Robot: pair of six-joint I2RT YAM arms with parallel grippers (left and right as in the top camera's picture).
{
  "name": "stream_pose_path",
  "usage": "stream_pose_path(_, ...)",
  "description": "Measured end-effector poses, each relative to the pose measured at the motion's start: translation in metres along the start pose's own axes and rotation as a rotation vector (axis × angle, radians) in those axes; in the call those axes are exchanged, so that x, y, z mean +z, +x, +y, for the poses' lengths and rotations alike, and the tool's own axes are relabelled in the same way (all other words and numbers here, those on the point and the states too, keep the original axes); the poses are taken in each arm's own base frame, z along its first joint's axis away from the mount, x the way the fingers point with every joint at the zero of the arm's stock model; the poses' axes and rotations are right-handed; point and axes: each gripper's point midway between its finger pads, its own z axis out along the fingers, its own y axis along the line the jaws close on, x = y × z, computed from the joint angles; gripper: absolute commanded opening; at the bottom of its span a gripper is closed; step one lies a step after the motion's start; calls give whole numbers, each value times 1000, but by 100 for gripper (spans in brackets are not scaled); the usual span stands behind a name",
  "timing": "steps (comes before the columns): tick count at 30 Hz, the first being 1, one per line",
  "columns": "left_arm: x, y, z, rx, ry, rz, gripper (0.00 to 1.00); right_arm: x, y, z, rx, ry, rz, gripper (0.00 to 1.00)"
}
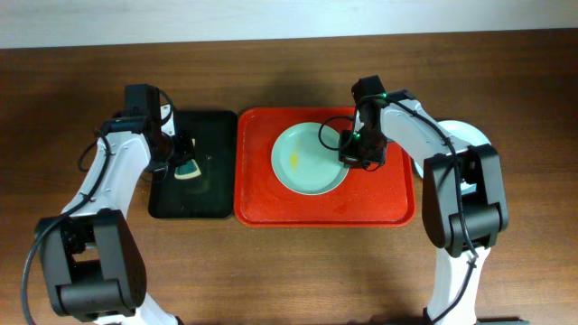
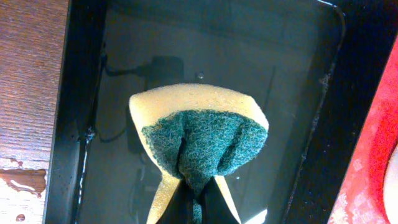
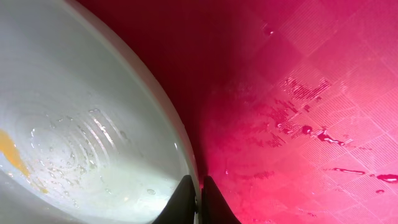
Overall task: Clean dirty plates on tray and stack at the side
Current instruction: 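Bring the sponge from the black tray over the light-blue plate with the left gripper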
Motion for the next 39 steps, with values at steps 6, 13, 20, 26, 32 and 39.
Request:
stream_pose_path(6,1,1,-12,55,9,-4,0,0,3,7,-76,-44,18,4)
stream_pose_path(13,2,26,-58,248,-23,54,0,0,15,14,-165,-81,61,4)
stream_pose_path(20,-49,-1,-82,289,-29,18,0,2,19,34,-189,-126,59,24)
stream_pose_path(26,-76,-1,-96,314,-26,32,0,3,-3,44,-183,-140,-36,8)
stream_pose_path(32,-67,8,-113,334,17,68,0,2,-6,38,-162,-129,-43,4)
stream_pose_path(39,-9,36,-154,395,51,186,0,3,-3,36,-119,-122,-26,4)
